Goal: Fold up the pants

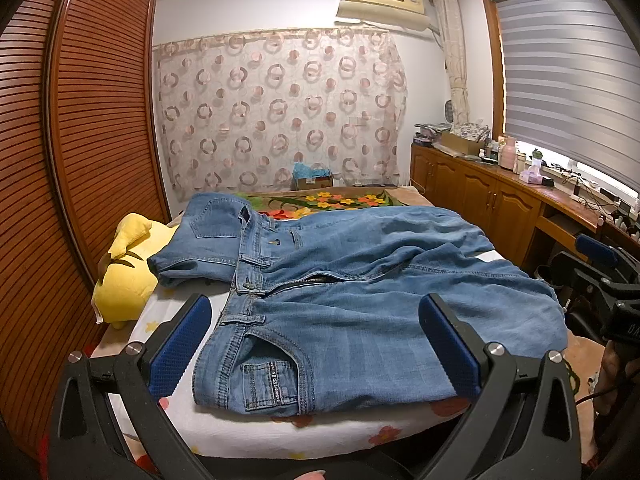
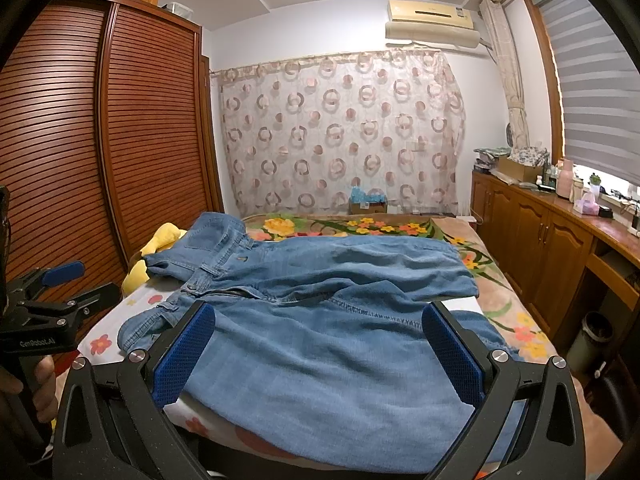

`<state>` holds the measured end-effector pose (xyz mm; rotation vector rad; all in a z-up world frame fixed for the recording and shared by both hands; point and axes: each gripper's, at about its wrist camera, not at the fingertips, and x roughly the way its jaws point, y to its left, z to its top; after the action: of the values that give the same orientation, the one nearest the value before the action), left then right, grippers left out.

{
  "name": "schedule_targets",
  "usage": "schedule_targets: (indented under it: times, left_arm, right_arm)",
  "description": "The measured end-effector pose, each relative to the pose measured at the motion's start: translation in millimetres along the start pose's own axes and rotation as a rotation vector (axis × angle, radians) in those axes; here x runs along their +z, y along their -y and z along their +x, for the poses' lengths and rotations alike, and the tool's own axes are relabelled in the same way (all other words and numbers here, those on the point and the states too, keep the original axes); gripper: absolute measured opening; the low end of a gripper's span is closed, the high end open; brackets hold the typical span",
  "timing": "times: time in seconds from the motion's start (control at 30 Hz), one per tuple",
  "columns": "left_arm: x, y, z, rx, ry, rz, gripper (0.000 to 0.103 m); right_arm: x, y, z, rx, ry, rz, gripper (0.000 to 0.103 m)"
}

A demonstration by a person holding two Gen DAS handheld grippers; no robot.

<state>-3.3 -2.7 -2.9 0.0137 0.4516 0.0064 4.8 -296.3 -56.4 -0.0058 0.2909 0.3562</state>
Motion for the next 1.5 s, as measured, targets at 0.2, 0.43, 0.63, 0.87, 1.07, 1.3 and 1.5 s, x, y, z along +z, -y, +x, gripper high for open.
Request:
schedule_targets:
  times: [0.2,0.43,0.63,0.87,1.07,1.3,1.5]
  left_arm:
    - [-1.8,1.9,1.1,-0.004,-0.009,0.004,0.103]
    - [-5.9,10.9,13.2,-0.018,-0.049,0.002,0.103]
    - [-14.7,-1.5,29.8,-0.021,-0.081,0.007,0.103]
    - [-27.5,-21.1,49.3,-0.014,-0.134,-0.02,0.103]
    - [-37.4,-42.5,61.5,0.004,-0.171,-0.028,0.103]
    - [-48.6,-73.5,68.2,0.052,-0.203,-0.036,0.103]
    - [-59.1,-98.5,74.6,0.052,-0.23,-0.066,0.103]
  right_arm:
    - [0.1,0.0,1.9,0.002,-0.003,-0.007,0.103]
    - [-3.8,7.1,11.7,0.009,-0.034,-0.004,0.103]
    - [-3.7,14.0,19.9,-0.007,-0.058,-0.013,0.103]
    - [-0.3,22.2,29.3,-0.053,-0.079,-0.028,0.103]
    - [0.6,28.9,36.8,-0.099,-0.11,-0.028,0.103]
    - [-6.8,40.6,39.9,-0.167,-0.161,-0.011,0.103]
    - [-4.2,34.1,38.0,-0.207,-0.197,0.0,0.103]
